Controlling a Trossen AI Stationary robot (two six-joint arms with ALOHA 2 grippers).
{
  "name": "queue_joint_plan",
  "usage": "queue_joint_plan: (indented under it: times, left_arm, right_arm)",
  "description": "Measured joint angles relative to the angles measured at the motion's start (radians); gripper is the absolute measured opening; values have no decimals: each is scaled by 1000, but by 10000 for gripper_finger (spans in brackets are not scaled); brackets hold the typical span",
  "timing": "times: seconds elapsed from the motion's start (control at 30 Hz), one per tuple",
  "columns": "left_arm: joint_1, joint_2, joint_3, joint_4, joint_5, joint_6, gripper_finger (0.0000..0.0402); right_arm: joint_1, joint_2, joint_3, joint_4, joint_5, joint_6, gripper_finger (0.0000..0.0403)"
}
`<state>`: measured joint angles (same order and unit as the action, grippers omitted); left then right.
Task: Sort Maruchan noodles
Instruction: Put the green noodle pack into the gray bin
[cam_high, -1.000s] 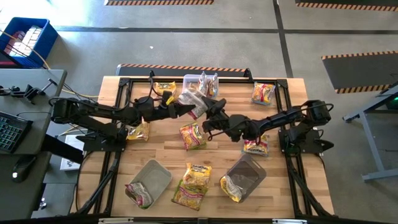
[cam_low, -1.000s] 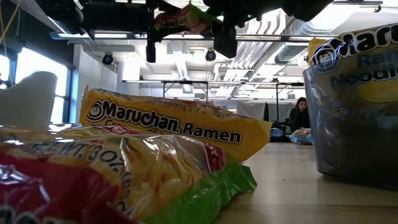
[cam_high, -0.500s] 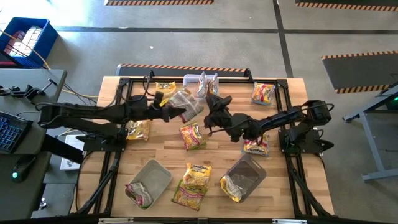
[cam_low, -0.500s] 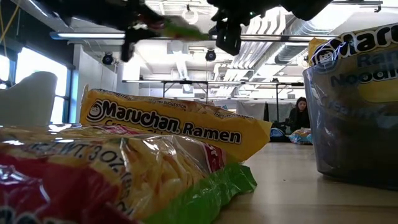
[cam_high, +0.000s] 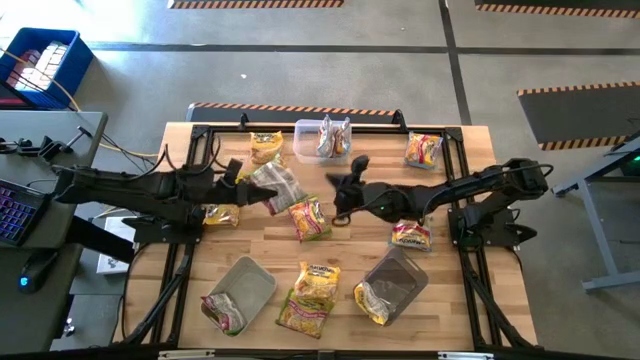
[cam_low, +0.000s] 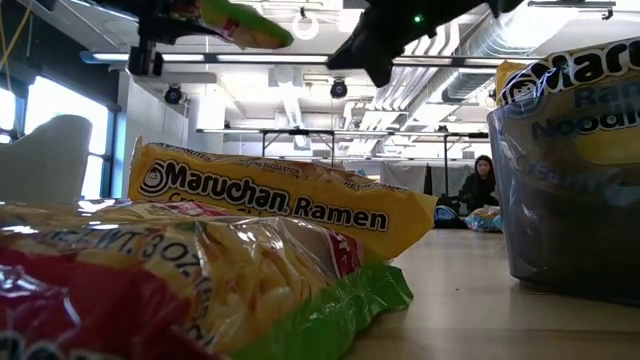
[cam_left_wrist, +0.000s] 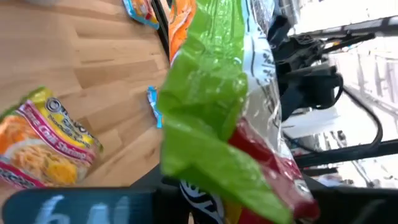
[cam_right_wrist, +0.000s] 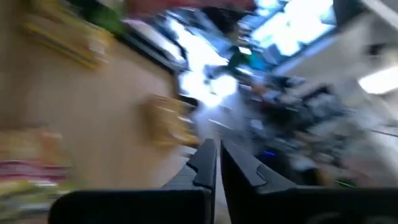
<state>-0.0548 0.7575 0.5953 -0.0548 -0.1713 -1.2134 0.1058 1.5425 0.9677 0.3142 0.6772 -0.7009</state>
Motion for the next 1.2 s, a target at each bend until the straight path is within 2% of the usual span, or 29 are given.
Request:
queue_joint_plan:
  times: [0.07,0.17,0.3,0.4,0.5,0.6,0.73,0.9,1.1,1.2]
  left_arm:
    - [-30,1,0,-1,-43,-22,85]
    - [-52,8,0,6,-82,-40,85]
    - [-49,14,0,47,-95,-43,84]
    - [-42,17,0,78,-97,-43,84]
    - [-35,28,0,96,-97,-43,84]
    - [-30,47,0,127,-88,-43,84]
    - [-30,79,0,173,-58,-51,84]
    - [-30,100,0,186,-28,-42,84]
    - [-30,103,0,189,2,-32,84]
    - [-29,102,0,193,0,-19,84]
  right_arm:
    - [22,0,0,-18,-34,45,20]
    - [86,-2,0,-9,14,1,45]
    - [180,2,0,9,32,-137,107]
    - [230,31,0,97,101,-254,170]
    - [249,77,10,235,164,-412,229]
    - [235,147,56,315,188,-587,265]
    - [202,248,154,355,201,-773,276]
    - [170,349,275,410,274,-920,277]
    - [143,384,349,425,252,-955,273]
    - [132,384,355,423,242,-957,253]
